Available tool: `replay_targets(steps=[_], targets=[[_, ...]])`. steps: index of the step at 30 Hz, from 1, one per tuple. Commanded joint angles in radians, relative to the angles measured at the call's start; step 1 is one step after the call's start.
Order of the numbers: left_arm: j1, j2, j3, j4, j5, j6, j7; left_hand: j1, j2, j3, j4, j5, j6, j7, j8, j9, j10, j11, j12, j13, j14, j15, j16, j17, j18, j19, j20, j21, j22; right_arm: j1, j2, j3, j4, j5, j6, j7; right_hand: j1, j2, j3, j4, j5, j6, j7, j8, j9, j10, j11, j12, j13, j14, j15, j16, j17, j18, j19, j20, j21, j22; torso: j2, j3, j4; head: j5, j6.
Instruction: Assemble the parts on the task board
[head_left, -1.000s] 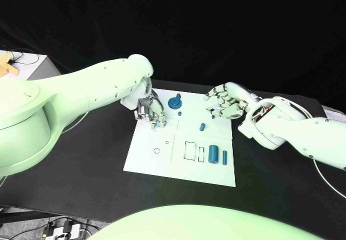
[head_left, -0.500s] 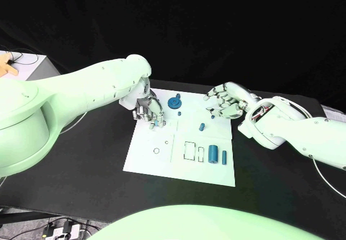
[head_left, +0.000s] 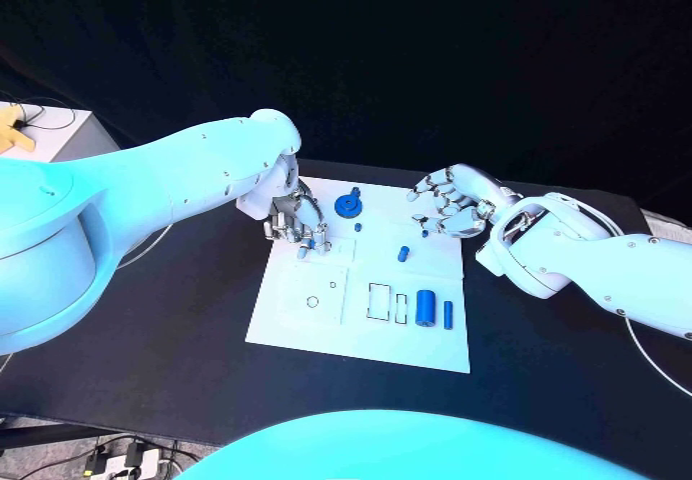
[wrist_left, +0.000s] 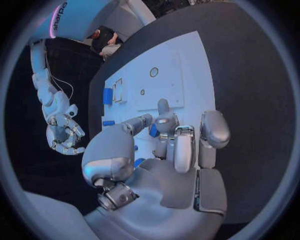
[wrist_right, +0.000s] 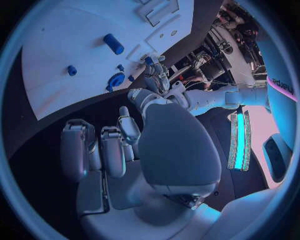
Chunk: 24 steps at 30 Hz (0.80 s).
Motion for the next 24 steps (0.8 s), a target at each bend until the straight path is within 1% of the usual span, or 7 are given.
replay_targets(steps=[1,7,16,20,22,24], targets=[[0.0,0.0,0.002,0.004,0.0,0.119,0.008,-0.001,-0.01,-0.019,0.008,-0.007,0.002,0.002,0.001,-0.001,-0.002,0.0,0.0,0.002,0.097,0.002,0.002,0.246,-0.001,0.0,0.002,-0.006,-0.001,-0.001,0.0,0.0,0.0,-0.004,0.0,0.003,0.0,-0.012,0.005,-0.001,0.001,-0.001,0.003,-0.002,-0.001,-0.006,0.0,-0.004,-0.002,0.076,0.01,-0.004,0.169,0.009,0.026,0.008,-0.006,0.128,0.0,-0.0006,0.0006,0.0,0.0],[0.0,-0.002,0.003,0.006,0.0,0.114,0.009,0.002,-0.023,-0.075,0.037,-0.012,0.002,0.001,0.001,-0.001,-0.003,-0.001,-0.001,0.003,0.097,0.001,0.002,0.246,-0.001,0.0,0.001,-0.007,-0.001,-0.002,0.0,0.0,0.0,-0.004,0.0,0.002,-0.001,-0.013,0.005,-0.001,-0.001,-0.003,0.004,-0.003,-0.002,-0.007,0.0,-0.005,-0.004,0.076,0.01,-0.004,0.169,0.009,0.026,0.008,-0.006,0.128,0.0,0.0001,0.001,0.0,0.0],[0.0,-0.004,0.004,0.007,0.0,0.112,0.009,0.003,-0.024,-0.078,0.039,-0.012,0.002,0.001,0.001,-0.001,-0.003,-0.001,-0.001,0.003,0.097,0.001,0.002,0.246,-0.001,0.0,0.001,-0.007,-0.001,-0.002,0.0,0.0,-0.001,-0.004,0.0,0.002,-0.002,-0.014,0.006,-0.002,-0.002,-0.005,0.004,-0.004,-0.002,-0.007,0.001,-0.005,-0.004,0.076,0.01,-0.004,0.169,0.009,0.026,0.009,-0.006,0.128,-0.001,0.0001,0.001,0.0,0.0],[0.0,-0.012,0.005,0.017,-0.005,0.109,0.01,0.008,-0.027,-0.086,0.04,-0.012,0.002,0.0,0.001,-0.001,-0.003,-0.002,-0.001,0.003,0.097,0.001,0.002,0.246,-0.001,0.0,0.0,-0.008,-0.001,-0.002,-0.001,0.0,-0.001,-0.004,0.0,0.002,-0.003,-0.015,0.006,-0.002,-0.003,-0.006,0.005,-0.005,-0.002,-0.008,0.001,-0.005,-0.004,0.076,0.011,-0.004,0.168,0.009,0.026,0.009,-0.006,0.128,-0.001,0.0,0.0008,-0.001,0.0],[0.0,-0.021,0.007,0.028,-0.012,0.103,0.011,0.008,-0.027,-0.086,0.04,-0.012,0.002,0.0,0.001,-0.001,-0.003,-0.002,-0.001,0.003,0.097,0.001,0.002,0.246,-0.001,0.0,0.0,-0.008,-0.001,-0.002,-0.001,0.0,-0.001,-0.004,-0.001,0.002,-0.003,-0.015,0.006,-0.002,-0.003,-0.006,0.005,-0.005,-0.002,-0.008,0.001,-0.005,-0.004,0.076,0.011,-0.004,0.168,0.009,0.026,0.009,-0.006,0.128,-0.002,0.0002,0.0007,-0.001,0.0],[0.001,-0.033,0.012,0.042,-0.019,0.096,0.012,0.01,-0.027,-0.088,0.04,-0.012,0.002,0.0,0.001,-0.001,-0.004,-0.002,-0.003,0.001,0.096,0.001,0.001,0.244,0.0,-0.002,0.0,-0.009,-0.004,-0.003,-0.002,0.0,-0.001,-0.004,-0.001,0.002,-0.003,-0.015,0.006,-0.002,-0.003,-0.006,0.005,-0.005,-0.002,-0.008,0.001,-0.005,-0.004,0.076,0.011,-0.004,0.168,0.009,0.026,0.009,-0.006,0.128,-0.002,0.0001,0.0013,-0.003,0.0]])
